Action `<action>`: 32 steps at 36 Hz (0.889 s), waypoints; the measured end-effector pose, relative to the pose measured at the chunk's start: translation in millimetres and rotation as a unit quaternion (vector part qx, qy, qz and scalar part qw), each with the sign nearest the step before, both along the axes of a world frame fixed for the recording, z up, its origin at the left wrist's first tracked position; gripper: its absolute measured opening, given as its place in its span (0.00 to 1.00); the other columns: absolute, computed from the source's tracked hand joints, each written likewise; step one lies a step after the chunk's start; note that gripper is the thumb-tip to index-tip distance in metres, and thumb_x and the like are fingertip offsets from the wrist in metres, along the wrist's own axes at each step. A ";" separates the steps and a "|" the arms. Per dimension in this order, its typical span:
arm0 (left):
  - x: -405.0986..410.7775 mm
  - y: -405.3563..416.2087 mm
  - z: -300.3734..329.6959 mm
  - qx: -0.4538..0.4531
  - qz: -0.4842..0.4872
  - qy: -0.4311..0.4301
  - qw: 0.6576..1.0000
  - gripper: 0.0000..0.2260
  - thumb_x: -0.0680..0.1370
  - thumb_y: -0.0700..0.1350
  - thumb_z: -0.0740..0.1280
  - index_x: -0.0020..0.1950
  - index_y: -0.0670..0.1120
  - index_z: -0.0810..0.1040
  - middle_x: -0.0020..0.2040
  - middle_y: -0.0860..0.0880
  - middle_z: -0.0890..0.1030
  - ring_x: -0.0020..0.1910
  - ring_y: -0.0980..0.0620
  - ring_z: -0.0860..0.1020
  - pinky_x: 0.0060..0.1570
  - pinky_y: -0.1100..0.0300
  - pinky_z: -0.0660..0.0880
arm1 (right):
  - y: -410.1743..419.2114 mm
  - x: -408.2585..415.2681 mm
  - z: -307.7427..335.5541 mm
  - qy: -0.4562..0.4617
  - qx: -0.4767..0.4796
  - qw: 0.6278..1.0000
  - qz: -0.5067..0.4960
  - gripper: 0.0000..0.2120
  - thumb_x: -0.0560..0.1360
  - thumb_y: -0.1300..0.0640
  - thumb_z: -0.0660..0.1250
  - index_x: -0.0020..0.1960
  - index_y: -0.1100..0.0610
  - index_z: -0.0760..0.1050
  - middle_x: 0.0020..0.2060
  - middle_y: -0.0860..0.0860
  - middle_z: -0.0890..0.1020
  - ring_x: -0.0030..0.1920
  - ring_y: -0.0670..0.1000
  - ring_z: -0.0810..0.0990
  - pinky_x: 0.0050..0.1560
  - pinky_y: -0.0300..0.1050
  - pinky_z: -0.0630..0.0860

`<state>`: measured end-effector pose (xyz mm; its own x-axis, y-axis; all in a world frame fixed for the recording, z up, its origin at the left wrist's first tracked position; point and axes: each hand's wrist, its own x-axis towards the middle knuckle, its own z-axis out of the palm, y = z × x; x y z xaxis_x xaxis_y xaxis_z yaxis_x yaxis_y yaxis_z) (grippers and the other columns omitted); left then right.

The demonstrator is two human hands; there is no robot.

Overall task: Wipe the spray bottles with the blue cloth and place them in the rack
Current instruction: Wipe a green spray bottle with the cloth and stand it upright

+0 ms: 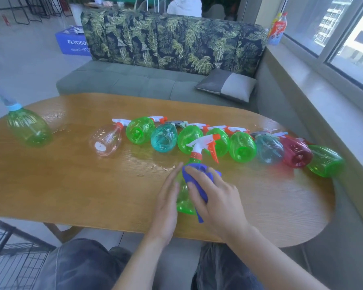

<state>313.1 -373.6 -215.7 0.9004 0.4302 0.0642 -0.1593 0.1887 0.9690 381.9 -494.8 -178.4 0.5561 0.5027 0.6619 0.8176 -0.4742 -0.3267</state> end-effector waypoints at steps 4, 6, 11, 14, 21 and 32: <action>-3.8 2.4 1.7 -0.005 0.000 0.000 1.000 0.22 0.84 0.60 0.61 0.79 0.64 0.73 0.79 0.67 0.71 0.81 0.64 0.65 0.83 0.47 0.61 | -12.0 -10.5 -14.4 -0.040 -0.027 0.993 0.107 0.13 0.83 0.51 0.65 0.66 0.49 0.80 0.44 0.51 0.77 0.33 0.51 0.73 0.28 0.44 0.73; -4.8 3.0 4.4 -0.004 -0.007 -0.007 1.000 0.21 0.85 0.57 0.61 0.79 0.62 0.72 0.78 0.70 0.71 0.79 0.69 0.64 0.82 0.53 0.60 | -19.4 -11.0 -17.6 -0.061 -0.056 0.987 0.140 0.13 0.83 0.51 0.65 0.66 0.48 0.79 0.42 0.50 0.76 0.34 0.50 0.71 0.26 0.43 0.71; -6.9 2.7 5.0 0.015 -0.004 -0.003 1.000 0.19 0.88 0.55 0.59 0.79 0.63 0.72 0.77 0.71 0.71 0.79 0.70 0.64 0.83 0.52 0.57 | -31.5 -13.3 -18.3 -0.125 -0.093 0.968 0.196 0.12 0.79 0.53 0.71 0.61 0.48 0.85 0.40 0.48 0.74 0.33 0.48 0.71 0.27 0.40 0.69; -5.2 2.1 4.6 -0.005 0.000 -0.008 1.000 0.22 0.83 0.60 0.61 0.78 0.64 0.74 0.79 0.67 0.72 0.81 0.65 0.65 0.84 0.45 0.58 | -29.0 -10.4 -5.9 -0.111 -0.051 0.979 0.164 0.12 0.82 0.51 0.68 0.64 0.48 0.82 0.42 0.48 0.74 0.35 0.48 0.72 0.28 0.39 0.70; -2.3 -1.5 2.8 -0.004 -0.008 -0.003 1.000 0.23 0.84 0.58 0.61 0.79 0.60 0.73 0.78 0.66 0.73 0.80 0.65 0.67 0.84 0.43 0.59 | 6.4 11.6 20.5 -0.015 -0.024 0.999 -0.028 0.18 0.84 0.46 0.60 0.68 0.50 0.80 0.50 0.50 0.84 0.34 0.55 0.81 0.29 0.46 0.77; -4.0 0.7 7.3 -0.037 0.005 -0.013 0.999 0.18 0.86 0.54 0.62 0.76 0.59 0.78 0.77 0.61 0.76 0.79 0.61 0.70 0.82 0.47 0.64 | -8.6 -6.8 -9.3 -0.002 -0.005 0.996 0.087 0.14 0.81 0.51 0.67 0.66 0.48 0.80 0.44 0.50 0.79 0.33 0.52 0.74 0.30 0.45 0.77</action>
